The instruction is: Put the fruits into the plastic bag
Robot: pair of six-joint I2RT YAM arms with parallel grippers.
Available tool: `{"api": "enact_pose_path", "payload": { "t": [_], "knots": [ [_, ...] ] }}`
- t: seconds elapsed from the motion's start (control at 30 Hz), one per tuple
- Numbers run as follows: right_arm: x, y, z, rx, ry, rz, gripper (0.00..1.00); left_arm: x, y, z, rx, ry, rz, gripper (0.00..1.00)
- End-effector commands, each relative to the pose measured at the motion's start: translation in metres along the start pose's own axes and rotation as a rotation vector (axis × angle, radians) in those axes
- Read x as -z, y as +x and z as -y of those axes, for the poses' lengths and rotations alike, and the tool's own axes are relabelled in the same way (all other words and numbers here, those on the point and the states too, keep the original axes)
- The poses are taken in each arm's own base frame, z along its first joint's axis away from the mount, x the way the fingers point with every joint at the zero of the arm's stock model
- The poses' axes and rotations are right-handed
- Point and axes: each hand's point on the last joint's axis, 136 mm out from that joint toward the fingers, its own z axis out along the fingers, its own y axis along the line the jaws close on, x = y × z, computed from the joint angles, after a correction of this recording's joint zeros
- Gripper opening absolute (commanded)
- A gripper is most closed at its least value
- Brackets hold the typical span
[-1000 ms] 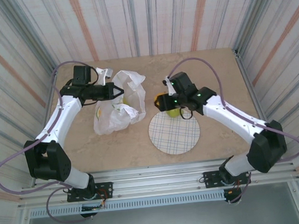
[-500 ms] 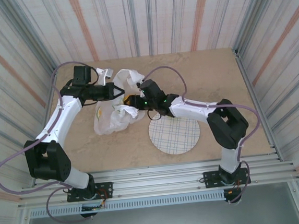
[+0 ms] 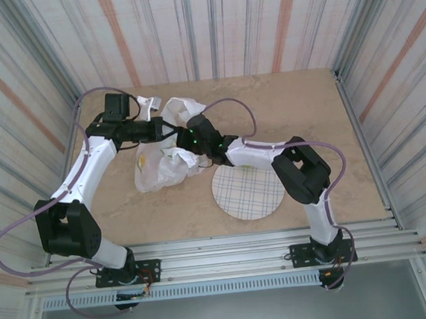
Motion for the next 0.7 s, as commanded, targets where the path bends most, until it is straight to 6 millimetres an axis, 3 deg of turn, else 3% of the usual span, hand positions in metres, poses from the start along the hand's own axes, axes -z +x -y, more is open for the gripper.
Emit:
{"api": "enact_pose_path", "payload": {
  "t": [0.0, 0.17, 0.3, 0.43, 0.67],
  "knots": [
    [-0.008, -0.011, -0.019, -0.029, -0.02, 0.059, 0.8, 0.005, 0.003, 0.013, -0.014, 0.031, 0.007, 0.0],
    [-0.014, -0.012, -0.013, -0.003, -0.019, 0.018, 0.9, 0.01, 0.0, 0.012, -0.019, 0.021, 0.021, 0.0],
    [-0.007, -0.014, -0.011, 0.043, -0.021, 0.003, 0.94, 0.014, -0.002, 0.01, -0.018, 0.015, 0.032, 0.0],
    [0.006, -0.018, -0.016, 0.118, -0.013, 0.002, 0.96, 0.021, -0.006, 0.006, -0.013, 0.004, 0.051, 0.0],
    [0.036, -0.02, -0.003, 0.192, 0.035, -0.013, 0.98, 0.03, -0.011, -0.003, 0.0, -0.022, 0.079, 0.0]
  ]
}}
